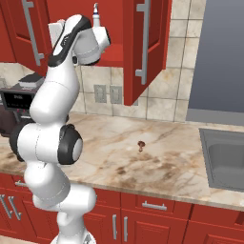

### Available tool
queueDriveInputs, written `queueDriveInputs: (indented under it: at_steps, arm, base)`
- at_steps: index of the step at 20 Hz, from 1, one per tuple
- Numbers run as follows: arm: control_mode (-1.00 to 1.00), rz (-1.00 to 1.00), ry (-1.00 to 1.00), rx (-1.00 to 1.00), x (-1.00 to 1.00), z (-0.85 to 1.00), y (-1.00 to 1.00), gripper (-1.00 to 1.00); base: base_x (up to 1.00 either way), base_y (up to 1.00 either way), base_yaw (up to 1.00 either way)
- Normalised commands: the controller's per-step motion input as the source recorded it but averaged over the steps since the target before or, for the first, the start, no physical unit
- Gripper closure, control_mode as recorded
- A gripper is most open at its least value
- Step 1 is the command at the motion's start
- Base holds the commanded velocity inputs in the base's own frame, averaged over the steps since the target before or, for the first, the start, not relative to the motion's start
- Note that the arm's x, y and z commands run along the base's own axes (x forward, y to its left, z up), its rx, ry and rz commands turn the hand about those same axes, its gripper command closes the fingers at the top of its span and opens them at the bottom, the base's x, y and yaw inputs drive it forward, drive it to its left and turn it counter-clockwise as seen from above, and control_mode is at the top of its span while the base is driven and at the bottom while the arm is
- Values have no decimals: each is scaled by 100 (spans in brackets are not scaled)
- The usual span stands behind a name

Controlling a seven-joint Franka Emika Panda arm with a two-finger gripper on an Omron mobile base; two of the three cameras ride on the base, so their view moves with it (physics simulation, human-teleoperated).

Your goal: Pick the spray and sponge from the cabinet and place them on the counter.

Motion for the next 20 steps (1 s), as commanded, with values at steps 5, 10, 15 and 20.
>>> queueDriveInputs:
  at_steps: [5, 10, 15, 20]
  arm:
    - [-100, 16, 4, 7, -34, 13, 19, -100]
    - [-100, 3, -8, 17, -64, 19, 17, -100]
    - [-100, 0, -6, 7, -94, 1, 31, -100]
    - [-100, 0, -5, 0, -94, 0, 42, -100]
  base:
    - [0, 0, 0]
    - [0, 0, 0]
    - [0, 0, 0]
    - [0, 0, 0]
